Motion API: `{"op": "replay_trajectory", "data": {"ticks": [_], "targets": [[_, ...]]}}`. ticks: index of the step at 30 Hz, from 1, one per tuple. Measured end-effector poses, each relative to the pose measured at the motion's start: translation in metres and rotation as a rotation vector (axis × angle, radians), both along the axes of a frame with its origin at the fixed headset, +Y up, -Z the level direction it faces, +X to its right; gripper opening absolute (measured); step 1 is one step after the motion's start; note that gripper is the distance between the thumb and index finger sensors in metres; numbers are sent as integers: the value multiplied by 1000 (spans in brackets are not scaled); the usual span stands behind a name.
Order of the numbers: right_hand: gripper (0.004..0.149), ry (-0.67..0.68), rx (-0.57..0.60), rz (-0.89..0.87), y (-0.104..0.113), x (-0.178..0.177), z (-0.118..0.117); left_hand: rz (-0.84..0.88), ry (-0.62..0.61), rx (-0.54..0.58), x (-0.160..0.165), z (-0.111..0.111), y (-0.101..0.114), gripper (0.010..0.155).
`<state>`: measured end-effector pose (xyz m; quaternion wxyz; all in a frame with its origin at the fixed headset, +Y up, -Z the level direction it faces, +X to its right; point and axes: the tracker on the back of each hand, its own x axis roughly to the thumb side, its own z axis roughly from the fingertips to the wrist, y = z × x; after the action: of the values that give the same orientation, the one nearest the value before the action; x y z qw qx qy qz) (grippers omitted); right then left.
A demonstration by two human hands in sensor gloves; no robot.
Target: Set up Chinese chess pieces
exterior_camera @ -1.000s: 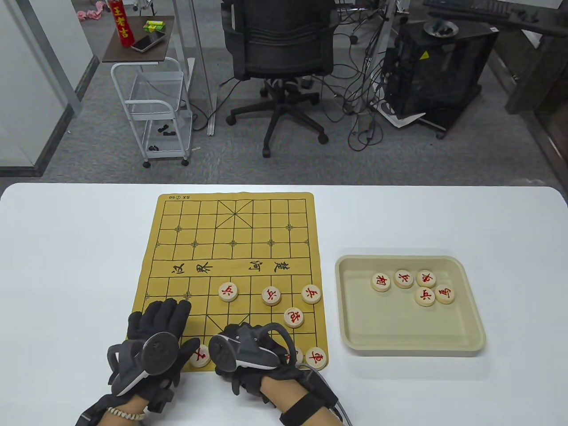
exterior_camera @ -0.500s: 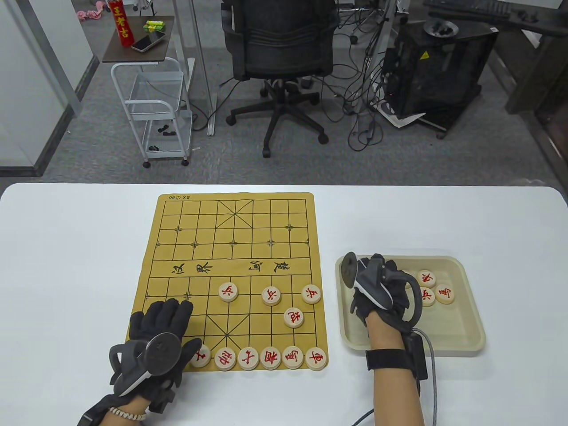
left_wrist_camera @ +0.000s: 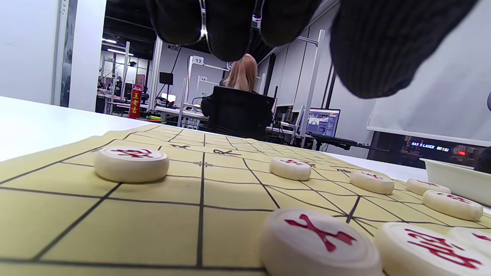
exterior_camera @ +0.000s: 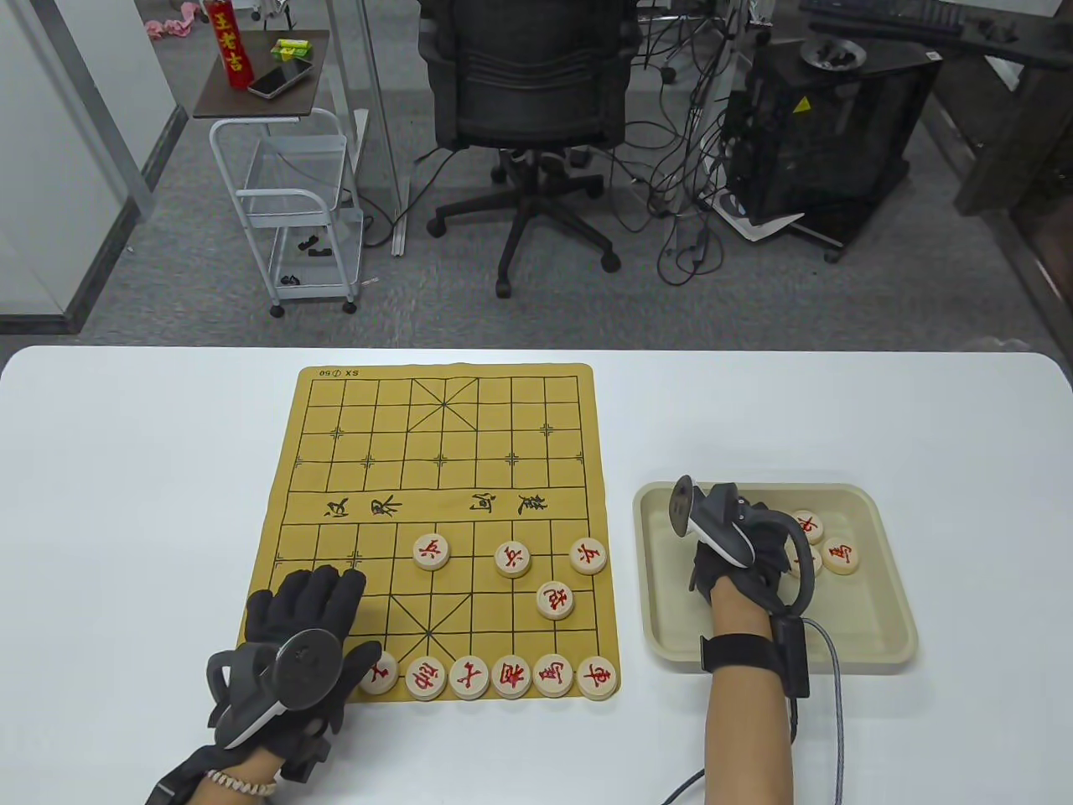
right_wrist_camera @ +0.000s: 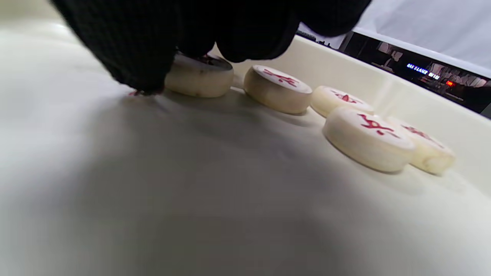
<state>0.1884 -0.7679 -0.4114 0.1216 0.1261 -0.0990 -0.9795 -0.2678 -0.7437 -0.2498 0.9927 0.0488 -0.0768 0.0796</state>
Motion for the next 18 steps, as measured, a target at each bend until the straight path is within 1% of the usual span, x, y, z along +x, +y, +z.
{"op": "replay_trajectory", "data": {"ticks": [4,8,11,13,16,18], "targets": [[55,-13,5,-27,-3,5,-5,-9,-2,-13,1,-1,-2,84],[54,-29,7,-94,-4,11,-8,-13,-3,-18,2,-2,-3,84],[54,-5,32,-100,-3,14,-9,-12,-2,-19,1,-2,-3,84],[54,-15,53,-103,-4,13,-9,-12,-2,-20,1,-2,-3,84],[60,-10,112,-56,-4,10,-5,-13,-3,-21,2,-2,-3,84],[63,4,126,-32,-2,6,0,-7,-2,-20,1,-2,-3,84]]}}
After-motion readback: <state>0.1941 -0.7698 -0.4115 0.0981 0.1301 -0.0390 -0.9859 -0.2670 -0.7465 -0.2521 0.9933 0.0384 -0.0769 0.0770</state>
